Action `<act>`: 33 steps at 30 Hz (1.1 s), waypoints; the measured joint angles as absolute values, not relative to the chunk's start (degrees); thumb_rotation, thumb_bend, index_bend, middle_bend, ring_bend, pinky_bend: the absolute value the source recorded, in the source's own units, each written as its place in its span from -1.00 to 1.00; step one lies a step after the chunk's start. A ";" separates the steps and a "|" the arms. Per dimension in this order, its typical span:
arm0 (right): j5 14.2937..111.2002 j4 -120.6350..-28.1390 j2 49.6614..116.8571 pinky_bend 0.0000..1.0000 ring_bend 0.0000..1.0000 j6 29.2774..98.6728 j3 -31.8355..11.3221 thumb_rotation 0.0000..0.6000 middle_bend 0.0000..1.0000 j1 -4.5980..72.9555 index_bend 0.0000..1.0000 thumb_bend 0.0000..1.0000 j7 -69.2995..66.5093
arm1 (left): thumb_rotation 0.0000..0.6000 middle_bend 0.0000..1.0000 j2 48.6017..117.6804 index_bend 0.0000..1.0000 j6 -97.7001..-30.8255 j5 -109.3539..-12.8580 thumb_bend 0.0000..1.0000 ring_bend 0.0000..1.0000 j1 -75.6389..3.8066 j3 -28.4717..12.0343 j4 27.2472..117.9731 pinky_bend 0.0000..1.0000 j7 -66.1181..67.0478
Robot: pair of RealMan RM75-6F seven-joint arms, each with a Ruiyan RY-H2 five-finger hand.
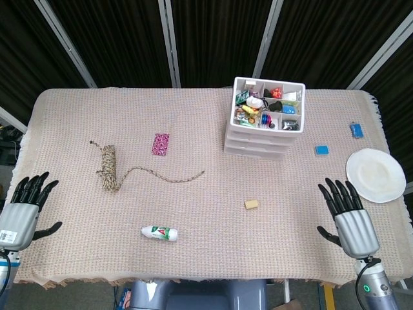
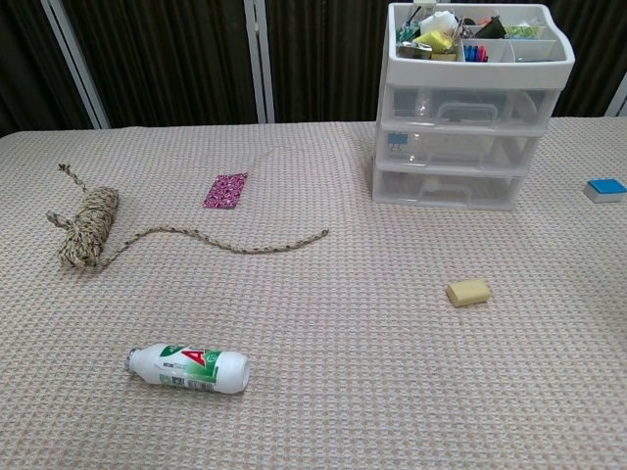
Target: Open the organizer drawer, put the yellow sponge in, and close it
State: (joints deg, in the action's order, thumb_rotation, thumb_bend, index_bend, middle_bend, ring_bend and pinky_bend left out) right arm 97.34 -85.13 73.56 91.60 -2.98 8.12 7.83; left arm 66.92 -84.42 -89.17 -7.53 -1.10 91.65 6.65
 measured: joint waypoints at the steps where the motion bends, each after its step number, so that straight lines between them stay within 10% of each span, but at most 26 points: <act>1: 97.24 -85.37 73.53 -0.65 -0.65 91.86 -3.35 1.00 -0.57 8.18 -0.82 -1.00 7.50 | 1.00 -1.00 66.92 -0.77 -84.42 -89.14 -0.65 -1.00 -7.52 -1.09 91.67 -1.00 6.67; 5: 95.75 -87.55 73.37 -0.05 -0.06 91.99 -5.13 1.00 -0.07 8.75 -0.77 -0.85 6.45 | 1.00 -1.00 66.89 -0.77 -84.45 -88.99 -0.65 -1.00 -7.51 -1.18 91.73 -1.00 6.27; 14: 81.36 -100.17 72.66 0.29 0.49 83.72 -11.12 1.00 0.49 12.21 -0.76 -0.45 3.74 | 1.00 -1.00 66.88 -0.77 -84.69 -89.17 -0.66 -1.00 -7.61 -1.35 91.47 -1.00 5.20; 33: 33.85 -116.18 79.79 0.34 0.56 64.75 -26.22 1.00 0.57 26.71 -0.73 -0.22 -2.75 | 1.00 -1.00 66.76 -0.77 -84.91 -89.40 -0.65 -1.00 -7.68 -1.46 90.80 -1.00 3.25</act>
